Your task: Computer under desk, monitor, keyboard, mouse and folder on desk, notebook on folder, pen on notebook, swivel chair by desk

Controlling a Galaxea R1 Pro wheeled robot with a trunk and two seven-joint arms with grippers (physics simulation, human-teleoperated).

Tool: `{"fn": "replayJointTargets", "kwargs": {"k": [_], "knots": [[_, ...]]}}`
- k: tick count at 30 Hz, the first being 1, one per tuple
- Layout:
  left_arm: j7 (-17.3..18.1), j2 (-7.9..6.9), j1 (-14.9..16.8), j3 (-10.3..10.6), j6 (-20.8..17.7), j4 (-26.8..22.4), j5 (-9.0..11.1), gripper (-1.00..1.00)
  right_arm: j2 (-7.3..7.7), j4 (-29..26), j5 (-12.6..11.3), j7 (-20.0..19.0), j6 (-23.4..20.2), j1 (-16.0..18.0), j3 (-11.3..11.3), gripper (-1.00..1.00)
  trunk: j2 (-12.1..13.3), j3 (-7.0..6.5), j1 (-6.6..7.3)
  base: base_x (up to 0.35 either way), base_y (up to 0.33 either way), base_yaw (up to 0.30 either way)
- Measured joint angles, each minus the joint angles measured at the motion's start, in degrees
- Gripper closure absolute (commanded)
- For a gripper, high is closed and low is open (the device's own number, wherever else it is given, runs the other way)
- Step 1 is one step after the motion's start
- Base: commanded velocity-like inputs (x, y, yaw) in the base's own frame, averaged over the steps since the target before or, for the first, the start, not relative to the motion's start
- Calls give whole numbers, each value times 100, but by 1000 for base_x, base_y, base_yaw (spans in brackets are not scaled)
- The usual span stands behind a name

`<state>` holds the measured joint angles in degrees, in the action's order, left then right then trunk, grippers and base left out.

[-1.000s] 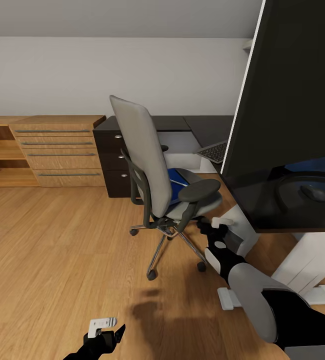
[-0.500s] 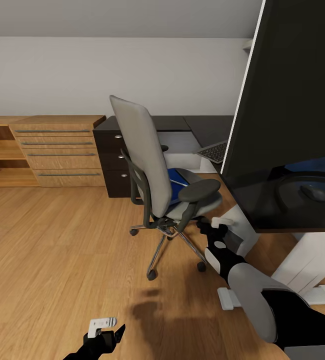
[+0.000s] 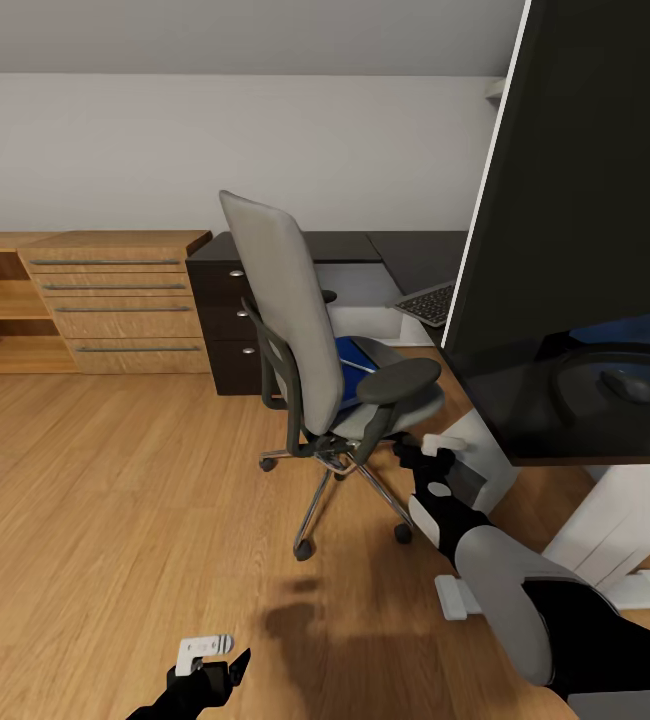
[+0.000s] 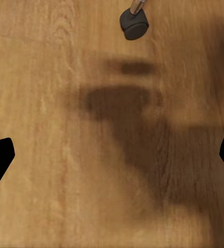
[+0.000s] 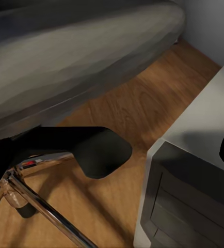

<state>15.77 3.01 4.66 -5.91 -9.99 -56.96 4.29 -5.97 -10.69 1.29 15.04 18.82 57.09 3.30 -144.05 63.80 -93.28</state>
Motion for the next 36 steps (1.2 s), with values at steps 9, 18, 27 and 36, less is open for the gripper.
{"fn": "replayJointTargets", "kwargs": {"k": [9,18,27,36], "knots": [[0,-3,-1,0,0,-1,0,-100,-12,8,-1,-11,9,0,-12,-100,0,0,0,0,0,0],[0,-8,-1,-5,0,-1,0,-100,1,5,-2,-11,10,0,-3,-100,0,0,2,97,0,0],[0,-9,-1,0,0,-1,0,-100,11,1,-1,-11,10,0,-3,-100,0,0,0,22,0,0],[0,-9,-1,0,0,-1,1,-100,11,1,-1,-11,10,0,-2,-100,0,0,0,1,0,21]]}}
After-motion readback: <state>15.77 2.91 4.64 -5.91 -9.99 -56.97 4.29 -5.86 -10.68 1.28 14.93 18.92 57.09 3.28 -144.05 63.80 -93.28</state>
